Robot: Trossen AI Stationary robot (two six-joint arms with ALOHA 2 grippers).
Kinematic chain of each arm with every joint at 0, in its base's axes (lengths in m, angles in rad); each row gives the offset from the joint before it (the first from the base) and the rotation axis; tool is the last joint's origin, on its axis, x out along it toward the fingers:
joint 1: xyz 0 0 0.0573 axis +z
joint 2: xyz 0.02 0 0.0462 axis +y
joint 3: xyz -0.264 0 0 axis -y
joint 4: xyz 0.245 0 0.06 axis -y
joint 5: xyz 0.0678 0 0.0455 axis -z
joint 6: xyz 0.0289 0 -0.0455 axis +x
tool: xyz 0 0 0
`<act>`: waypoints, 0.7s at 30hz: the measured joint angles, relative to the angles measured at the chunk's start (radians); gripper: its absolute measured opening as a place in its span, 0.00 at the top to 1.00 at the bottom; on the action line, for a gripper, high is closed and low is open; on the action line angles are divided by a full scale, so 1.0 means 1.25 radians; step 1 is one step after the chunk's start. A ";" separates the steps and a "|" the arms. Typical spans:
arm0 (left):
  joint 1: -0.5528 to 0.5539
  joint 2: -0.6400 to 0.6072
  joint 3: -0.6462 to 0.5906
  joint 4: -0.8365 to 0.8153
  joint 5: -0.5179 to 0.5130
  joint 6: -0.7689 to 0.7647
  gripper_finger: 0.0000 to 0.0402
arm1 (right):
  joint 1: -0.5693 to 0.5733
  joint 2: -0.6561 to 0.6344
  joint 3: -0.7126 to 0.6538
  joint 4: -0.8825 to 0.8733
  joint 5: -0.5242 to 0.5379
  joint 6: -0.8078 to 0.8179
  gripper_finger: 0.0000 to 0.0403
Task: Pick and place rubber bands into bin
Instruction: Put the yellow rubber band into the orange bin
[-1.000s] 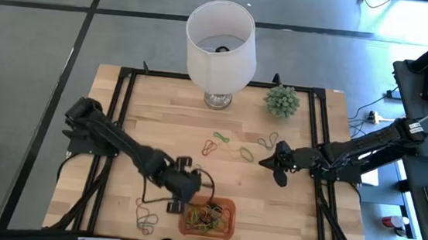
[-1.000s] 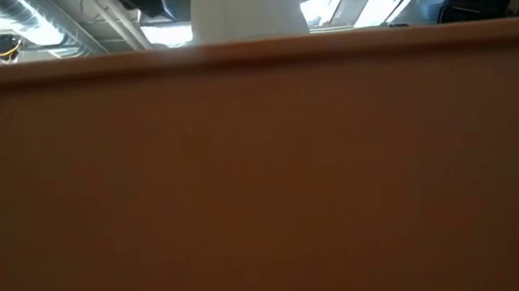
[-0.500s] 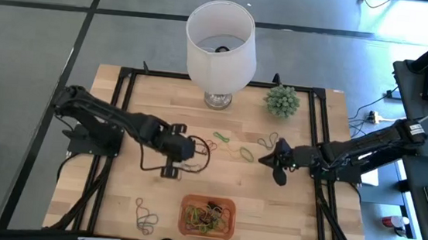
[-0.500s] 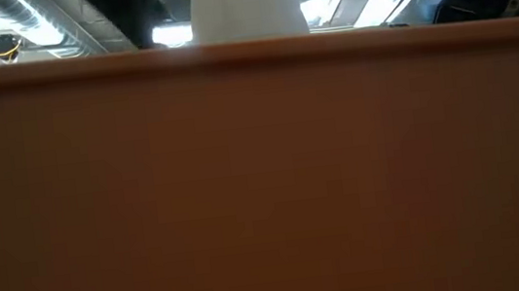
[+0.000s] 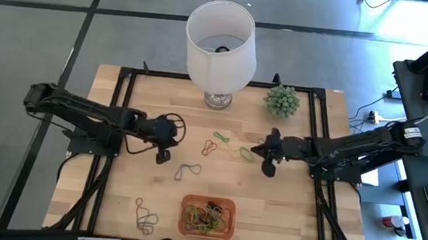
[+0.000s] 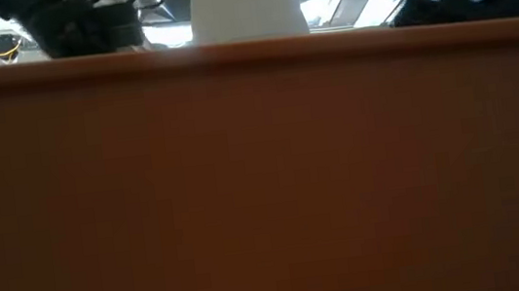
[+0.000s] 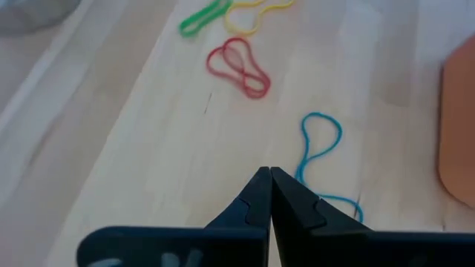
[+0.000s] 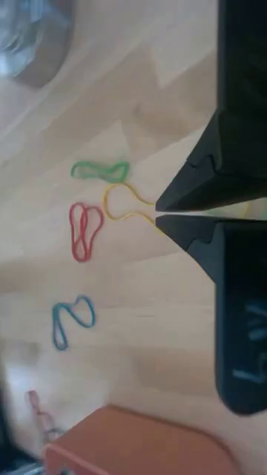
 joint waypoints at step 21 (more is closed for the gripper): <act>-0.002 -0.092 -0.100 0.018 0.046 -0.044 0.99 | -0.066 0.621 0.649 -0.495 -0.095 -0.062 0.31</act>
